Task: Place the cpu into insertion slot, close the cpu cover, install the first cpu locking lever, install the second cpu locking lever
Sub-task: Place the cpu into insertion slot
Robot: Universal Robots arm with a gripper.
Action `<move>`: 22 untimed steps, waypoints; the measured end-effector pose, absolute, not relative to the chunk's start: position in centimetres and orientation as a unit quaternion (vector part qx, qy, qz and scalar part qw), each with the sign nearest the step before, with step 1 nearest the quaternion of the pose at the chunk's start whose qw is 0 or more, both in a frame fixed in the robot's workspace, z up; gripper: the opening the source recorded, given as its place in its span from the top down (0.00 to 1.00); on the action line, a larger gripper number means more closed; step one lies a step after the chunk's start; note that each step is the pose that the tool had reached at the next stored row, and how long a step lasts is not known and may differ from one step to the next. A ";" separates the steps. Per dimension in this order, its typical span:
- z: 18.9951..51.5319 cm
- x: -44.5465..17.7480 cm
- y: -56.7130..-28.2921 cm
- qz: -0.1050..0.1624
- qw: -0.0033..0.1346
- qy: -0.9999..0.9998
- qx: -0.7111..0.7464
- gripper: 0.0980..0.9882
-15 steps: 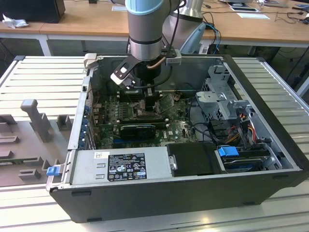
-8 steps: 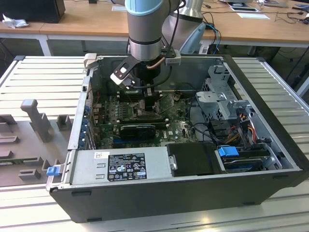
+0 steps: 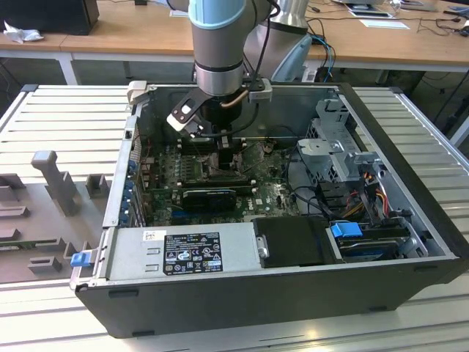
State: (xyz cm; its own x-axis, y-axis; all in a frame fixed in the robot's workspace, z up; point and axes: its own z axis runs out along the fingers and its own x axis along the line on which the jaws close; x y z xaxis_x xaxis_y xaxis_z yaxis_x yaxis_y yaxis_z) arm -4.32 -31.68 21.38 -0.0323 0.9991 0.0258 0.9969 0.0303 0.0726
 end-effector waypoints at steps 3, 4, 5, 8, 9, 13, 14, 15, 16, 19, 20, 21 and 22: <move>21.1 -4.3 -31.7 0.029 0.020 0.718 0.695 0.52; 21.1 -4.3 -31.6 0.027 0.022 0.718 0.695 0.52; 20.9 -4.3 -31.6 0.024 0.023 0.718 0.695 0.52; 20.7 -4.3 -31.6 0.023 0.023 0.717 0.696 0.52; 20.7 -4.3 -31.6 0.023 0.022 0.716 0.697 0.52; 20.6 -4.3 -31.6 0.023 0.022 0.712 0.701 0.52; 20.6 -4.3 -31.6 0.023 0.022 0.711 0.702 0.52; 20.5 -4.3 -31.6 0.023 0.022 0.711 0.702 0.52; 20.5 -4.3 -31.6 0.023 0.022 0.711 0.702 0.52; 20.3 -4.3 -31.6 0.023 0.022 0.711 0.703 0.52; 20.2 -4.3 -31.6 0.022 0.022 0.710 0.703 0.52; 20.2 -4.3 -31.6 0.022 0.022 0.710 0.703 0.52; 20.2 -4.3 -31.6 0.022 0.022 0.710 0.703 0.52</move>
State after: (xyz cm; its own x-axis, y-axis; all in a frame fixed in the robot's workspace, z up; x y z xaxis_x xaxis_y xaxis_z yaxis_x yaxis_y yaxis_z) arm -4.33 -31.58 20.20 -0.0098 1.0000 0.0000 0.9980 0.0098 0.0627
